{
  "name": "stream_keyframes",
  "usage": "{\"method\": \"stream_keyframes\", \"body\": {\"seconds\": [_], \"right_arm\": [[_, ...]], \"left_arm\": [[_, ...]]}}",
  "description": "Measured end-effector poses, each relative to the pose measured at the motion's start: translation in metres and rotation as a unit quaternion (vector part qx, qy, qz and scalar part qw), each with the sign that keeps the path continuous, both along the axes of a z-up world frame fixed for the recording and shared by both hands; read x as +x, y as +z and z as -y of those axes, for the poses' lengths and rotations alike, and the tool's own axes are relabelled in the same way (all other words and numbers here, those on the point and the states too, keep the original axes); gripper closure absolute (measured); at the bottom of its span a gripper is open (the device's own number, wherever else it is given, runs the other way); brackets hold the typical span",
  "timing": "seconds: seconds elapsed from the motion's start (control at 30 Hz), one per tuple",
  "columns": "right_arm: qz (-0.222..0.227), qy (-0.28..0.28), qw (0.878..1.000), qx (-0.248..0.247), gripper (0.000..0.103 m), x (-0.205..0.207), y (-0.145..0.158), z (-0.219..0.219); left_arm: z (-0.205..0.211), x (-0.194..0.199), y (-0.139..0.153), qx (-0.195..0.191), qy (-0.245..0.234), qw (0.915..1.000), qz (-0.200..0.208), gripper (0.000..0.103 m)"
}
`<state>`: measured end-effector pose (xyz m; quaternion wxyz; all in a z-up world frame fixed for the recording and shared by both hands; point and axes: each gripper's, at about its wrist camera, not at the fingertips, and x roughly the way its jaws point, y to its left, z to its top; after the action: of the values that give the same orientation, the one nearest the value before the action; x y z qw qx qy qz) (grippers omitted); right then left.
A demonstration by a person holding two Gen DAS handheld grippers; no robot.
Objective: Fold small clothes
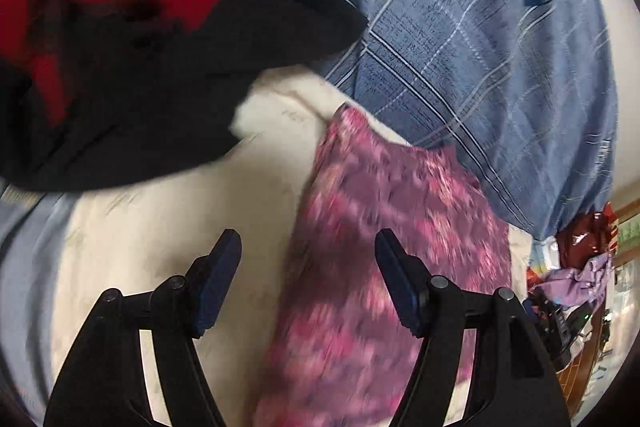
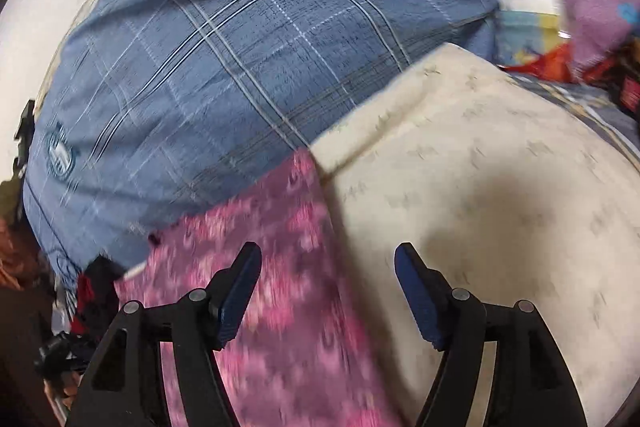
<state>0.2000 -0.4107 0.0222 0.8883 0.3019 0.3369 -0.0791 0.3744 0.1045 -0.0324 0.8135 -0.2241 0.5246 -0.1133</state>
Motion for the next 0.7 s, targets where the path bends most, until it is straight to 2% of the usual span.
{"method": "stream_keyframes", "body": {"seconds": [0.1, 0.23, 0.27, 0.3, 0.33, 0.37, 0.43, 0.47, 0.5, 0.53, 0.57, 0.63, 0.7], "right_arm": [[-0.013, 0.016, 1.000, 0.006, 0.031, 0.037, -0.008, 0.003], [-0.045, 0.050, 0.998, -0.006, 0.032, 0.093, -0.023, -0.008], [-0.052, 0.069, 0.996, -0.006, 0.045, 0.103, -0.028, -0.012], [-0.063, 0.091, 0.994, -0.015, 0.082, 0.114, -0.030, -0.018], [-0.084, 0.109, 0.989, -0.047, 0.100, 0.124, -0.030, -0.027], [-0.084, 0.120, 0.987, -0.063, 0.098, 0.127, -0.027, -0.032], [-0.013, 0.140, 0.988, -0.068, 0.099, 0.118, -0.005, -0.037], [0.011, 0.132, 0.989, -0.066, 0.099, 0.113, 0.001, -0.034], [0.015, 0.120, 0.991, -0.058, 0.099, 0.112, 0.001, -0.027], [0.001, 0.110, 0.993, -0.050, 0.099, 0.114, -0.005, -0.020], [-0.040, 0.099, 0.993, -0.053, 0.099, 0.118, -0.020, -0.014], [-0.099, 0.098, 0.988, -0.071, 0.098, 0.120, -0.041, -0.015], [-0.083, 0.091, 0.988, -0.090, 0.091, 0.108, -0.035, -0.021]], "left_arm": [[0.016, 0.030, -0.015, 0.012, -0.005, 0.9998, -0.014, 0.034], [0.032, 0.051, -0.030, 0.004, -0.011, 0.9997, -0.022, 0.035], [0.036, 0.053, -0.030, 0.010, -0.014, 0.9997, -0.015, 0.052], [0.041, 0.055, -0.027, 0.019, -0.023, 0.9995, -0.006, 0.070], [0.046, 0.059, -0.025, 0.028, -0.032, 0.9991, -0.001, 0.101], [0.047, 0.061, -0.021, 0.029, -0.029, 0.9991, 0.003, 0.100], [0.044, 0.063, -0.011, 0.032, -0.011, 0.9988, 0.035, 0.100], [0.044, 0.068, -0.010, 0.053, -0.004, 0.9975, 0.047, 0.100], [0.045, 0.073, -0.014, 0.075, 0.003, 0.9962, 0.043, 0.100], [0.047, 0.078, -0.020, 0.094, 0.009, 0.9951, 0.029, 0.100], [0.049, 0.085, -0.032, 0.112, 0.012, 0.9936, 0.001, 0.100], [0.045, 0.084, -0.032, 0.097, 0.020, 0.9951, -0.004, 0.100], [0.035, 0.077, -0.018, 0.060, 0.024, 0.9979, 0.005, 0.099]]}}
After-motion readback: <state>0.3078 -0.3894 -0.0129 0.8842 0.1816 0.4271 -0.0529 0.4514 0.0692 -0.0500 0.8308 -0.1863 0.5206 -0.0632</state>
